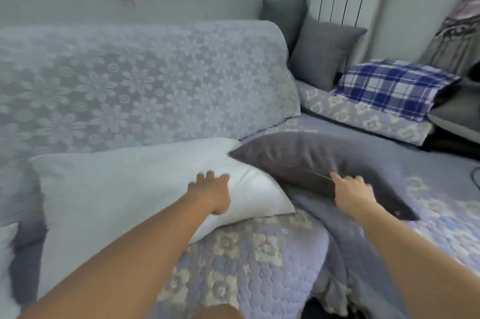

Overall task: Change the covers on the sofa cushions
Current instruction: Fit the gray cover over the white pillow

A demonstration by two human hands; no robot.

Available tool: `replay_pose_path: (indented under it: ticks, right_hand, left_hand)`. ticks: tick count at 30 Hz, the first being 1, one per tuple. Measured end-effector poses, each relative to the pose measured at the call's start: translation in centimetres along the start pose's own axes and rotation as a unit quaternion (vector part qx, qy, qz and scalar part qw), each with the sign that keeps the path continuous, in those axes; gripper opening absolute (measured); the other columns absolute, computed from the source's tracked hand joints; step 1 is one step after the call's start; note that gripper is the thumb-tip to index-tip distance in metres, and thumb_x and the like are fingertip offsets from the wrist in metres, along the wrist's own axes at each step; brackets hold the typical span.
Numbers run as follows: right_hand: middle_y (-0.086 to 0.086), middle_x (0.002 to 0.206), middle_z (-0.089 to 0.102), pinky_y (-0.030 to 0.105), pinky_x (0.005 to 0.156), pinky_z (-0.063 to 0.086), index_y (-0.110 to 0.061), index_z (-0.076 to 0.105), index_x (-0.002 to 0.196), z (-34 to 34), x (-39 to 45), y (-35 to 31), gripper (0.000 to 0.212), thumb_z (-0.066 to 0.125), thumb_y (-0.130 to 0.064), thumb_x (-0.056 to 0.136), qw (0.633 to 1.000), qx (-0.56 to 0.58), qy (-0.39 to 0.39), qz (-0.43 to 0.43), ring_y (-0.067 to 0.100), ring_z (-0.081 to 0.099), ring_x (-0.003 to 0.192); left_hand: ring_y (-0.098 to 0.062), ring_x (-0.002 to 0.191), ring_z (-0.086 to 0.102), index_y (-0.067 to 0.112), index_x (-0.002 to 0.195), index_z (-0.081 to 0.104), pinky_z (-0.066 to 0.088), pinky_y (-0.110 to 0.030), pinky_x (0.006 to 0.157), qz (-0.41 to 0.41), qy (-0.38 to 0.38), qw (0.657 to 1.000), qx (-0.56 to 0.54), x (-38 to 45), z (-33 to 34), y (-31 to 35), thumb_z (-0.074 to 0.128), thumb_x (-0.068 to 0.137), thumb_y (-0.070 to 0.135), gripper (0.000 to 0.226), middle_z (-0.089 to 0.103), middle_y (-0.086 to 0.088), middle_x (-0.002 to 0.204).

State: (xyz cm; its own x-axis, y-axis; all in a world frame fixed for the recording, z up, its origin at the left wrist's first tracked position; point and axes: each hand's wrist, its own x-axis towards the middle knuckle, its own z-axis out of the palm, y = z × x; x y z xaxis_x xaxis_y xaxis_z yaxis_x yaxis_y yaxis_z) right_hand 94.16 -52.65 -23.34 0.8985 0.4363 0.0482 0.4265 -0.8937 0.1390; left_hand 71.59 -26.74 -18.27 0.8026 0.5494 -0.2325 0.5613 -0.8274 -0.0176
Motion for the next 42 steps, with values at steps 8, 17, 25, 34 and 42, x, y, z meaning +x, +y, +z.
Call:
replay_pose_path:
  ticks: [8,17,25,34,42]
  right_hand:
    - [0.014,0.158,0.019,0.051,0.107,0.040,-0.023,0.022,0.157,0.0,1.5,-5.5,0.058,0.040,-0.025,0.102,0.978,0.087,-0.188,-0.039,0.043,0.030,0.138]
    - [0.015,0.150,0.037,0.038,0.113,0.034,-0.020,0.035,0.153,-4.5,-6.6,-22.3,0.055,0.049,-0.035,0.101,0.942,0.157,-0.123,-0.271,0.034,0.045,0.134]
    - [0.013,0.138,0.049,0.031,0.105,0.040,-0.016,0.052,0.141,-3.1,-27.4,-45.3,0.045,0.060,-0.025,0.098,0.808,0.284,-0.191,-0.479,0.027,0.055,0.123]
    - [0.016,0.137,0.048,0.035,0.106,0.039,-0.018,0.052,0.140,-7.6,-38.6,-61.3,0.045,0.058,-0.028,0.096,0.768,0.212,-0.133,-0.590,0.032,0.051,0.124]
    - [0.011,0.154,0.039,0.045,0.114,0.031,-0.022,0.041,0.149,-12.8,-44.3,-78.4,0.058,0.047,-0.051,0.100,0.746,0.212,-0.079,-0.626,0.036,0.034,0.141]
  left_hand:
    - [-0.034,0.144,0.026,0.033,0.161,0.009,0.032,-0.047,0.115,-0.093,-0.060,0.993,-0.036,-1.9,3.5,-8.6,0.038,0.103,0.031,0.064,0.021,-0.008,0.161]
    - [-0.028,0.147,0.029,0.030,0.159,0.026,0.027,-0.035,0.120,-0.100,0.050,0.975,-0.193,-15.2,8.2,-17.3,0.049,0.102,0.037,0.062,0.028,-0.005,0.162]
    - [-0.022,0.140,0.044,0.015,0.146,0.049,0.026,-0.022,0.114,-0.366,0.125,0.872,-0.298,-42.0,22.6,-33.3,0.060,0.095,0.012,0.051,0.048,-0.008,0.151]
    - [-0.026,0.137,0.047,0.015,0.144,0.050,0.035,-0.031,0.111,-0.484,0.150,0.795,-0.335,-53.8,28.0,-43.7,0.061,0.094,0.017,0.051,0.052,-0.008,0.148]
    - [-0.022,0.109,0.060,0.020,0.121,0.062,0.047,-0.031,0.095,-0.506,0.396,0.656,-0.395,-50.7,28.2,-48.8,0.059,0.090,0.003,0.035,0.059,-0.001,0.119]
